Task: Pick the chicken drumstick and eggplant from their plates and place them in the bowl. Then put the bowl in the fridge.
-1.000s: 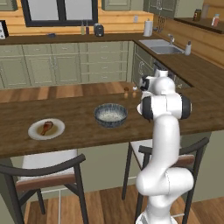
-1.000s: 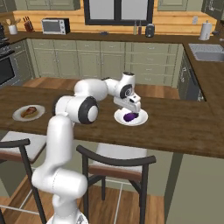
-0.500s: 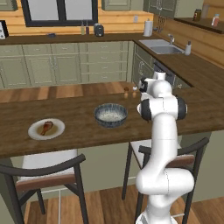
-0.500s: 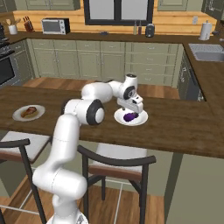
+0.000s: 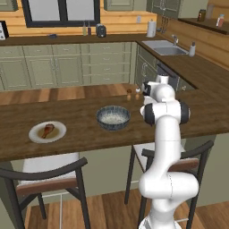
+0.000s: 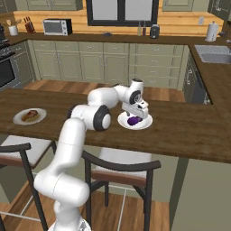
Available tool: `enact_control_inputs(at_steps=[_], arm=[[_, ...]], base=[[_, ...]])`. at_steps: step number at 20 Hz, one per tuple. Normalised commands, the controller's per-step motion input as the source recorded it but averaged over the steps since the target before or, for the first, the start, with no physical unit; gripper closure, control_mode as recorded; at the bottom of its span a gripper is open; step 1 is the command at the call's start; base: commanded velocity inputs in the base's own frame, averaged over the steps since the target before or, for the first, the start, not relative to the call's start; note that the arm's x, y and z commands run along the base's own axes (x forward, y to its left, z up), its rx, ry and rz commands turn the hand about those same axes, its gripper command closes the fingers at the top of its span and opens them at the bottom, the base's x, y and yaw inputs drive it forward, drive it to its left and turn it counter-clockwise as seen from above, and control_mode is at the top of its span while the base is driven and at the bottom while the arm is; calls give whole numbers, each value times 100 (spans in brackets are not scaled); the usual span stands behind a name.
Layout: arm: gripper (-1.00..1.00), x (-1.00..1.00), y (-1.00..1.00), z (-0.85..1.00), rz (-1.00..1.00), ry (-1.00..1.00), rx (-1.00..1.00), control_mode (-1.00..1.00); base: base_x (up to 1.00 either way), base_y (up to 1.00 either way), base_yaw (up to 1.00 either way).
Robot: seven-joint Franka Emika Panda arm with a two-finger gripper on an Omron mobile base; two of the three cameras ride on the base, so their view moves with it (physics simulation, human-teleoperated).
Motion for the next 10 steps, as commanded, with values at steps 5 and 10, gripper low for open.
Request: enact_control_inputs(at_steps=[5,10], arm=[[-100,-9,0,-25,0,0,0,-100],[-100,-11,0,-28,0,0,0,-100]], base=[[0,0,0],[0,0,0]])
